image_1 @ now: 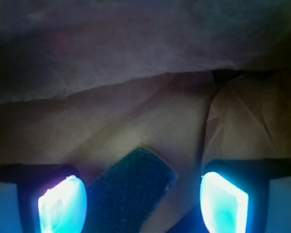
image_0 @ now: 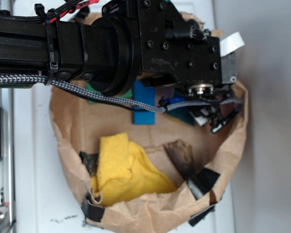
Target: Grab the green sponge.
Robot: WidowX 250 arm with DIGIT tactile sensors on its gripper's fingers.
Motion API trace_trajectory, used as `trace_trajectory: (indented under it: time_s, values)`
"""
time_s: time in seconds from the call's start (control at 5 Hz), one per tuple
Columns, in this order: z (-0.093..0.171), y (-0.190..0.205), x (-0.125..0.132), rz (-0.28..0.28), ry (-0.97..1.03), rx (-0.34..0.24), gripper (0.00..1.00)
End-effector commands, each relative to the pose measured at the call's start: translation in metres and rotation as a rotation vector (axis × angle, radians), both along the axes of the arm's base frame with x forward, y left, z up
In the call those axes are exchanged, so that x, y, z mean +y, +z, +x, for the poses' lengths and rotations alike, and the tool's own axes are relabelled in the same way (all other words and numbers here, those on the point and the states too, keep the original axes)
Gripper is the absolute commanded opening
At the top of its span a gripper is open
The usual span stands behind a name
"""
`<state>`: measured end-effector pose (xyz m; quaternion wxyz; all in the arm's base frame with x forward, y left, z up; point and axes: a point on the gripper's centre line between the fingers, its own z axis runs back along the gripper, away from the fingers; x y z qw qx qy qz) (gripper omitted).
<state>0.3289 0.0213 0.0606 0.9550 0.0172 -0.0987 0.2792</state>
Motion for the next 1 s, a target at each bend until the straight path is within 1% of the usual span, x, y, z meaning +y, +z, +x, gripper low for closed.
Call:
trace_trajectory:
  time_s: [0.0,0.2,0.4,0.6,0.8]
  values:
    - [0.002,0.013,-0.001,-0.077,-0.050,-0.100,1.00]
    - [0.004,-0.008,-0.005,-0.064,-0.070,-0.126,1.00]
    - [0.007,-0.022,-0.009,-0.043,-0.079,-0.110,1.00]
    - [0.008,-0.026,-0.009,-0.029,-0.068,-0.103,0.24]
    - [0.010,-0.027,-0.009,0.013,-0.048,-0.127,0.00]
